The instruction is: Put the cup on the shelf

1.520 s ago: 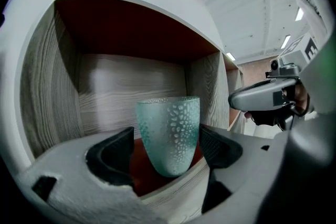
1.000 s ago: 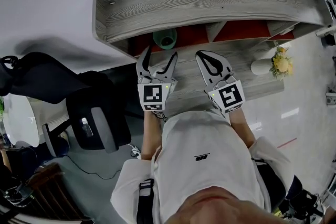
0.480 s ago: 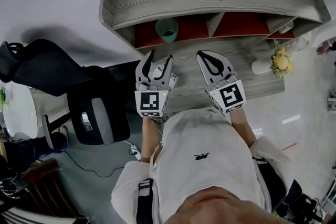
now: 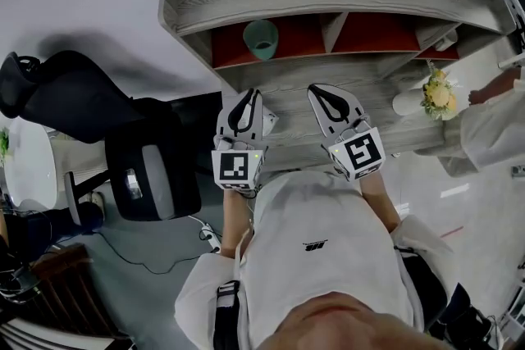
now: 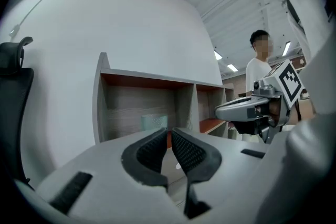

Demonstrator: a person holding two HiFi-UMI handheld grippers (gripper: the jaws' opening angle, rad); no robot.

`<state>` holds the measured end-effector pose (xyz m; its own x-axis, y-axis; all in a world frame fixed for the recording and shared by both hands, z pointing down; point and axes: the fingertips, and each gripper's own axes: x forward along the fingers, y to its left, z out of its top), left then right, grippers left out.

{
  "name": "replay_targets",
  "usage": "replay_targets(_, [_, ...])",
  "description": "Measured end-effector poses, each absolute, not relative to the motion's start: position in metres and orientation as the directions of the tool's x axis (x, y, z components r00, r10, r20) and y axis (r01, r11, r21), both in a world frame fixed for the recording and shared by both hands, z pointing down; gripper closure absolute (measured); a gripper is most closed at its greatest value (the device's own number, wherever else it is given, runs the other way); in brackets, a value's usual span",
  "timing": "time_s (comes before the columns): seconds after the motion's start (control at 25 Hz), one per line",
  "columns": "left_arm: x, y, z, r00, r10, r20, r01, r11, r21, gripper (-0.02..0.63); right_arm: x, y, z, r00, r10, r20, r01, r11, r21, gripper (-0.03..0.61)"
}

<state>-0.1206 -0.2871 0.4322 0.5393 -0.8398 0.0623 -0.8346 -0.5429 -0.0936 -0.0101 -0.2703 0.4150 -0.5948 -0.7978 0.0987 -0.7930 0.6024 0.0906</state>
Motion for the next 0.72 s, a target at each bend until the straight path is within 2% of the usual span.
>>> replay_targets(0.72, [-0.1174,-0.2868,0.4382,0.551,-0.83,0.082,-0.824,-0.557,-0.104,0.569,-0.0076,-0.2706,0.4203,-0.585,-0.805,0.1,-0.801,0.592,0.084,0.551])
